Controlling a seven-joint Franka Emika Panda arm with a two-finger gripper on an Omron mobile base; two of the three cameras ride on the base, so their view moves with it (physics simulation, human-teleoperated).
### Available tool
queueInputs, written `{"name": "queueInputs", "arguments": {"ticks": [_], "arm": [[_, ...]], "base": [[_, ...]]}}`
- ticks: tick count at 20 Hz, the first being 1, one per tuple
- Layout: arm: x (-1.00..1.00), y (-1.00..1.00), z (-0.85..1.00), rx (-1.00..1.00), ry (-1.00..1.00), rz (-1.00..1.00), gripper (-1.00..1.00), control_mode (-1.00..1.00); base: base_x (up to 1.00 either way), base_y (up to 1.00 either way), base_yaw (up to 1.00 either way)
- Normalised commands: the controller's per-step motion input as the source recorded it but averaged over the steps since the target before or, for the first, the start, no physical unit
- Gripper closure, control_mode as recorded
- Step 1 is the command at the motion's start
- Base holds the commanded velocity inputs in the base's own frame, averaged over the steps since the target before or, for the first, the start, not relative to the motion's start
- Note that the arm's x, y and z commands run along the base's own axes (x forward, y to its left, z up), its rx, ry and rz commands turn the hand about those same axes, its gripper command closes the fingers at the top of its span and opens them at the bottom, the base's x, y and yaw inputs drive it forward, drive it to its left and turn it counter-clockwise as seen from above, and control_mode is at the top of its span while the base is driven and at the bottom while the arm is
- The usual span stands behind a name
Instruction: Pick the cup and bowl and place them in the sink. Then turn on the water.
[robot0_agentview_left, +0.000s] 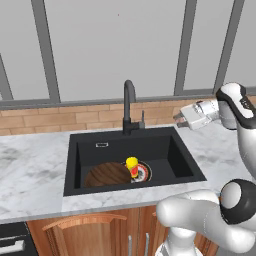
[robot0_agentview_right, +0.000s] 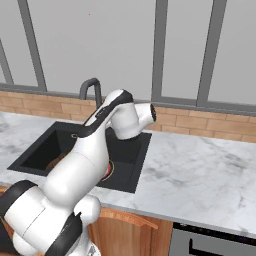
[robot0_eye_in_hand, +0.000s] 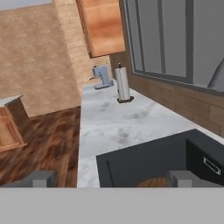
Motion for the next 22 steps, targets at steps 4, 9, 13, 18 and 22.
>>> {"name": "queueInputs", "arguments": {"ticks": [4, 9, 13, 18, 22], "arm": [[0.21, 0.04, -0.11, 0.0, -0.01, 0.0, -1.0, -1.0], [0.24, 0.07, -0.06, 0.0, 0.0, 0.0, -1.0, -1.0], [0.3, 0.0, -0.11, 0.0, 0.0, 0.0, -1.0, -1.0], [0.33, -0.08, -0.12, 0.0, 0.0, 0.0, -1.0, -1.0], [0.32, -0.03, -0.14, 0.0, 0.0, 0.0, -1.0, -1.0]], "base": [[0.0, 0.0, 0.0], [0.0, 0.0, 0.0], [0.0, 0.0, 0.0], [0.0, 0.0, 0.0], [0.0, 0.0, 0.0]]}}
